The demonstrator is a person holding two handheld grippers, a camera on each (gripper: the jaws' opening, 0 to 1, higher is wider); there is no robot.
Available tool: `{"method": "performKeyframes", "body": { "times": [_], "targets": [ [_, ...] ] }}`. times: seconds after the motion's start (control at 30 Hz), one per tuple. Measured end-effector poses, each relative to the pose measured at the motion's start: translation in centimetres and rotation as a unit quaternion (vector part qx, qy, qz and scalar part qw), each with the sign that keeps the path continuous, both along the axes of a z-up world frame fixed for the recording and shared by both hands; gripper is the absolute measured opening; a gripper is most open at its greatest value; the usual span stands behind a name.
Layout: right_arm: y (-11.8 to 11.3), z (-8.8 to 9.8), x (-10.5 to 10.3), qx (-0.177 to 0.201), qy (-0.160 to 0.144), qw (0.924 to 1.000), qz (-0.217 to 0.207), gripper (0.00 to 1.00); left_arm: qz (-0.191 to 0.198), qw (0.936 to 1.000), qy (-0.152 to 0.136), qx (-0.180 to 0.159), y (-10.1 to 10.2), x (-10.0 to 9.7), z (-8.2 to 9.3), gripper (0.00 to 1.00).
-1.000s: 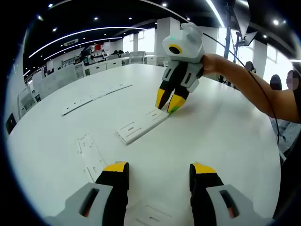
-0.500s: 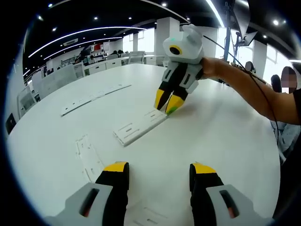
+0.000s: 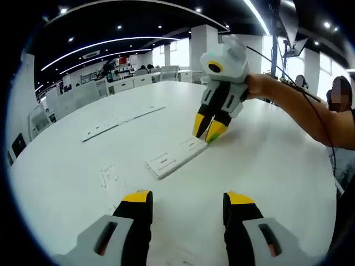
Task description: Locate the socket holder cover, grip the socket holder cover, clip it into the socket holder slot.
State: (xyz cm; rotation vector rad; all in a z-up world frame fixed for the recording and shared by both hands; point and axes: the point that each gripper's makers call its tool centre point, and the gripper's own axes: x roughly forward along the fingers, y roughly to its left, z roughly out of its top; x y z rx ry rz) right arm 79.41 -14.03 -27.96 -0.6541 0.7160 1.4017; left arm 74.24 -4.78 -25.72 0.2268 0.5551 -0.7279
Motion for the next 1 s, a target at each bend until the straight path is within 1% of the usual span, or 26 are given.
{"method": "performKeyframes", "body": {
  "times": [0.2,0.37,0.4,0.43,0.47,0.53,0.7,0.87,0.93,0.97,1.0],
  "targets": [
    [0.02,-0.06,0.04,-0.002,0.001,1.0,0.001,0.14,0.001,1.0,-0.005,-0.003,-0.07,0.03,0.28,0.51],
    [0.12,-0.07,0.11,-0.009,0.0,0.9999,0.007,0.14,-0.001,1.0,-0.003,-0.003,-0.15,0.0,0.19,0.51],
    [0.62,-0.03,0.23,0.005,-0.003,0.9999,0.012,0.13,-0.001,1.0,-0.003,-0.003,-0.15,0.0,0.18,0.51],
    [0.26,0.04,0.07,-0.014,0.004,0.9998,0.014,0.12,-0.001,1.0,-0.004,-0.003,-0.15,0.01,0.18,0.51],
    [0.56,0.2,0.37,-0.003,-0.008,0.9998,0.018,0.11,-0.001,1.0,-0.004,-0.004,-0.12,0.02,0.19,0.51],
    [0.58,0.08,0.35,-0.002,-0.003,0.9999,0.016,0.11,0.0,1.0,-0.005,-0.004,-0.04,0.05,0.22,0.51],
    [0.4,0.17,0.53,-0.003,-0.003,0.9999,0.014,0.11,0.0,1.0,-0.003,-0.003,-0.05,-0.05,0.15,0.51],
    [0.42,0.15,0.26,-0.002,0.001,1.0,-0.003,0.09,-0.001,1.0,-0.006,-0.007,-0.12,-0.16,0.38,0.51],
    [0.33,0.11,0.17,-0.009,0.004,0.9998,-0.019,0.09,0.0,0.9999,-0.009,-0.008,-0.05,-0.17,0.52,0.51],
    [0.35,0.08,0.06,-0.012,0.0,0.9996,-0.024,0.09,0.001,0.9999,-0.01,-0.01,-0.02,-0.17,0.63,0.51],
    [0.23,0.07,0.09,-0.014,-0.002,0.9992,-0.038,0.09,0.002,0.9999,-0.011,-0.011,-0.04,-0.21,0.68,0.51]
  ]
}}
